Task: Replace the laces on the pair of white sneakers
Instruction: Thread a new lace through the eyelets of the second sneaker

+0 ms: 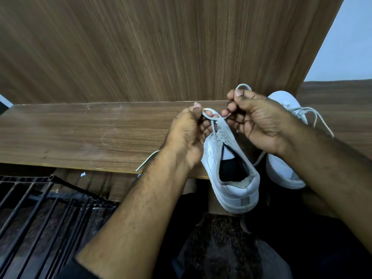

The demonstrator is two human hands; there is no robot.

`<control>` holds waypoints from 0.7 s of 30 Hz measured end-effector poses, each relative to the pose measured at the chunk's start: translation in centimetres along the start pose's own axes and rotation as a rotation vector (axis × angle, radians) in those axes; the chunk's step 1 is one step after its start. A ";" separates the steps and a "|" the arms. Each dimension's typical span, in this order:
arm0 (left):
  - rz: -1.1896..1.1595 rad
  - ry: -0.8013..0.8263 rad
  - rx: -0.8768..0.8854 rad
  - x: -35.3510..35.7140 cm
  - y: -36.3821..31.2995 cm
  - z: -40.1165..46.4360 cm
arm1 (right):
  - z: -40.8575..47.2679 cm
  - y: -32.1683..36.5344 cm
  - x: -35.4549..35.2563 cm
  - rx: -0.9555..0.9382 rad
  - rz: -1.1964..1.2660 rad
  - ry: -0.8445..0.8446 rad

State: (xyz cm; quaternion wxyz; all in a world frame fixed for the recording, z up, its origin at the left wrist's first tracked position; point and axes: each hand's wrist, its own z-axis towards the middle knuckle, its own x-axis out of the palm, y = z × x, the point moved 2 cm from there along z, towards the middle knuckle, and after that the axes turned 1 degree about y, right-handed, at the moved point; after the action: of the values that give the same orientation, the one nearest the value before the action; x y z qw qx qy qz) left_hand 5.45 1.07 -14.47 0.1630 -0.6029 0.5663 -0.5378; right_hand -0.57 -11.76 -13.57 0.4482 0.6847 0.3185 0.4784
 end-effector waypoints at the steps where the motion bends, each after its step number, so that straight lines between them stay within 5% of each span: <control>1: 0.009 -0.007 -0.024 -0.3 -0.1 0.0 | 0.0 -0.1 -0.4 0.035 -0.034 -0.020; 6: -0.014 0.022 -0.054 -1.8 -1.2 -0.1 | 0.3 0.0 -3.9 0.041 -0.509 -0.154; 14: 0.785 0.258 0.202 -1.2 -0.8 -0.5 | 0.3 -0.1 -3.5 -0.051 -0.876 -0.149; 21: 1.351 0.368 0.558 0.4 0.3 -0.9 | -0.8 1.6 -0.4 -0.393 -0.993 -0.166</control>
State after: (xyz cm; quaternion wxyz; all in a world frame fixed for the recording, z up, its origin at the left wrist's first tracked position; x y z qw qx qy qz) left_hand 4.41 0.99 -14.15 0.5067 0.0387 0.6738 -0.5365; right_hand -1.42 -12.50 -12.13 0.7638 0.3905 0.4717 0.2037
